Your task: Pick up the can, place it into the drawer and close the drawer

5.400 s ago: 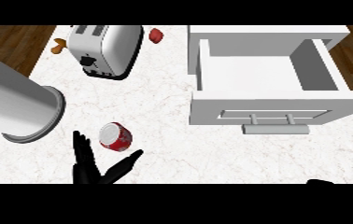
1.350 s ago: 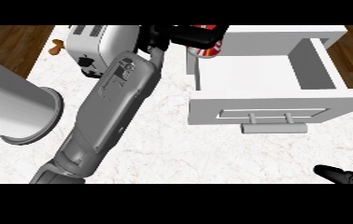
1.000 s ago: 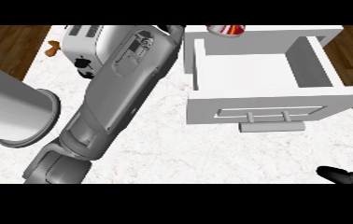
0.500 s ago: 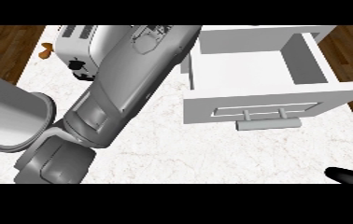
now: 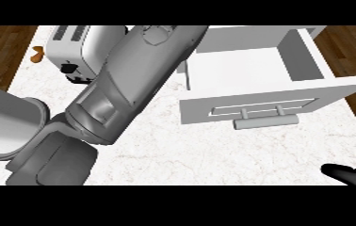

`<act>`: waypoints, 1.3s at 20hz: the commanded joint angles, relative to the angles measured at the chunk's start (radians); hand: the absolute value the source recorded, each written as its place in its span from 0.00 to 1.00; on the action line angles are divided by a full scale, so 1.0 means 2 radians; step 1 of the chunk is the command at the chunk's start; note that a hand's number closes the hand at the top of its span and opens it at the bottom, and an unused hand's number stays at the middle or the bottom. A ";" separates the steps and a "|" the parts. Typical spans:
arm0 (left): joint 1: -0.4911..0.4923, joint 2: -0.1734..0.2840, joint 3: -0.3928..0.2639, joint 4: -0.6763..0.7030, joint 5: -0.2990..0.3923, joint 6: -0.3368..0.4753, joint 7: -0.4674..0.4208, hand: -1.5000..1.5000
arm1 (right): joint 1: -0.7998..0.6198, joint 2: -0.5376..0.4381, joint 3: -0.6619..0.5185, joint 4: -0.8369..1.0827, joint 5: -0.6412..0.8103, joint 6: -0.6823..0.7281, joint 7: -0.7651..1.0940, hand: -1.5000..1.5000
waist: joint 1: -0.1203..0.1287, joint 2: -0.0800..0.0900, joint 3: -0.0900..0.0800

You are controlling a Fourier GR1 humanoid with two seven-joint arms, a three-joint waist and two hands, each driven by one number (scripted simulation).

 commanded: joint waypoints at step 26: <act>-0.035 0.000 -0.007 0.042 0.102 0.064 -0.054 0.00 | -0.104 -0.095 0.134 0.123 0.286 0.011 -0.109 0.00 | 0.019 0.002 -0.001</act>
